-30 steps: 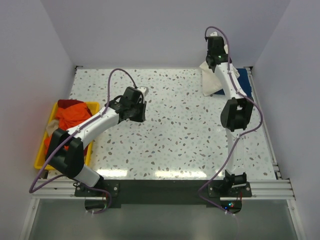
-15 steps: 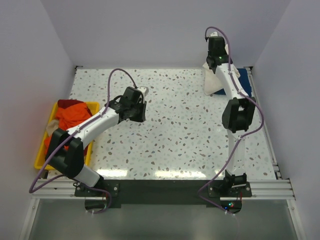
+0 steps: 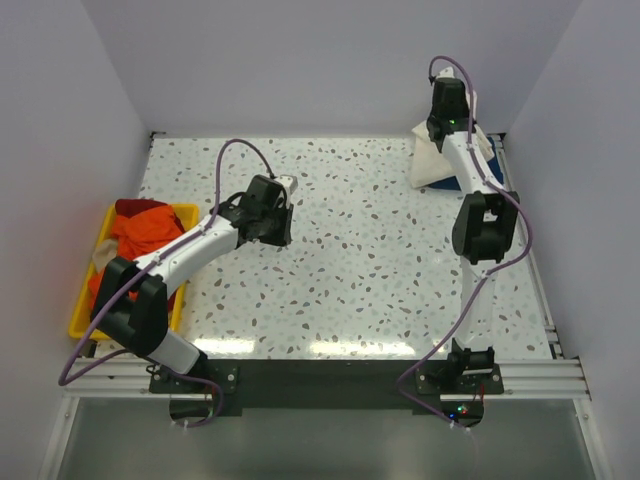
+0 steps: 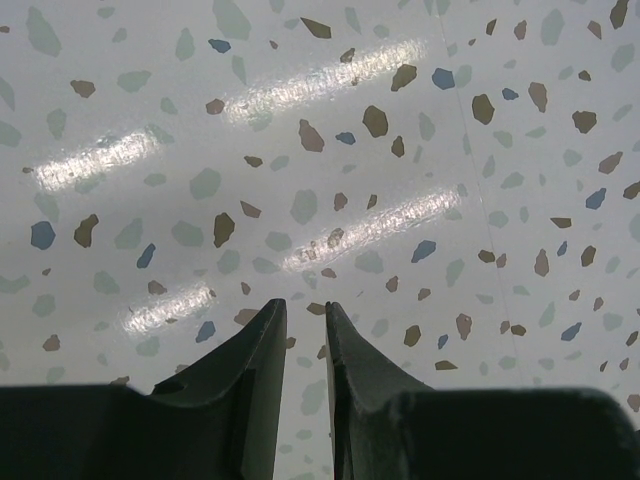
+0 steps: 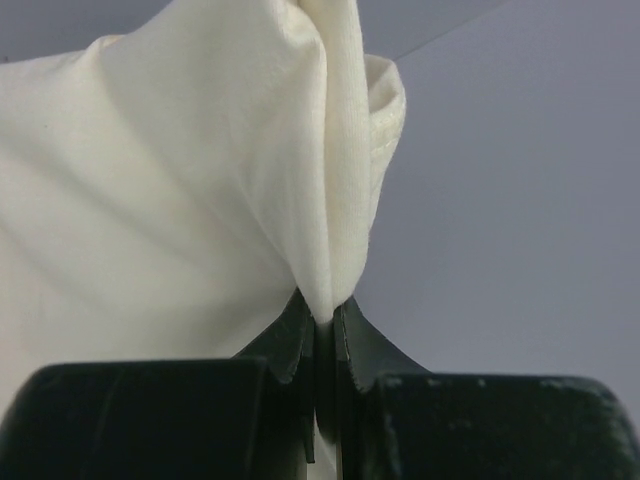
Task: Fold and stack the t-shirts
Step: Neatly place the folded tshirt to the corner, then reset both grippers
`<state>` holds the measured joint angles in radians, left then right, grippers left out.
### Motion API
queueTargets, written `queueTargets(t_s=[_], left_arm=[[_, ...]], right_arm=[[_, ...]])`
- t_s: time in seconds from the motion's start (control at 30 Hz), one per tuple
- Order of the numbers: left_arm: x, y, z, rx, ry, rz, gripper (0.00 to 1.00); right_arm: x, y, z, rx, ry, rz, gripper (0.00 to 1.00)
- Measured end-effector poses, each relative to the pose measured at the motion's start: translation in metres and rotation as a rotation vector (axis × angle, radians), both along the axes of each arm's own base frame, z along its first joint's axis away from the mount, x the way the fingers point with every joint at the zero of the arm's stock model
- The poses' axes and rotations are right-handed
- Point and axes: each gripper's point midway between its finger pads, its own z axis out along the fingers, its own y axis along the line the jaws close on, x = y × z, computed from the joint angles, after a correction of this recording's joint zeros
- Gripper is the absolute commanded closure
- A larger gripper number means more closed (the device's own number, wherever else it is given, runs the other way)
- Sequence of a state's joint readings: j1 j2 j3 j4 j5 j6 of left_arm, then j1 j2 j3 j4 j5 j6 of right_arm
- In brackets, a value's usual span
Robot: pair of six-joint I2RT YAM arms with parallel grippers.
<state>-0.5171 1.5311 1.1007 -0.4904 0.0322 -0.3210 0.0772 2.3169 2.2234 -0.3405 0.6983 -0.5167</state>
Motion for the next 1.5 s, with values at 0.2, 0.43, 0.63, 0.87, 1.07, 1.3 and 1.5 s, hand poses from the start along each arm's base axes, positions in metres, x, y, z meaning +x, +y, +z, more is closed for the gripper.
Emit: queueTargets(t_s=[0.2, 0.43, 0.63, 0.87, 1.07, 1.3, 1.5], left_arm=[[0.000, -0.001, 0.000, -0.005, 0.001, -0.004, 0.73], [-0.002, -0.003, -0.001, -0.014, 0.009, -0.012, 0.73], [-0.003, -0.005, -0.002, -0.020, 0.015, -0.019, 0.73], [-0.004, -0.006, -0.002, -0.027, 0.021, -0.025, 0.73], [-0.004, -0.006, -0.002, -0.028, 0.022, -0.026, 0.73], [-0.004, -0.006, -0.002, -0.028, 0.022, -0.026, 0.73], [-0.004, -0.006, -0.002, -0.028, 0.022, -0.025, 0.73]], right_arm=[[0.005, -0.008, -0.009, -0.024, -0.023, -0.008, 1.00], [0.004, -0.014, -0.025, -0.088, -0.023, -0.029, 1.00], [0.002, -0.020, -0.022, -0.132, -0.043, -0.057, 0.99], [0.002, -0.024, -0.007, -0.169, -0.089, -0.093, 0.01], [0.000, -0.025, -0.006, -0.156, -0.096, -0.113, 0.01], [-0.001, -0.019, -0.002, -0.097, -0.122, -0.126, 0.01], [-0.017, 0.007, -0.019, -0.033, -0.084, -0.111, 0.01]])
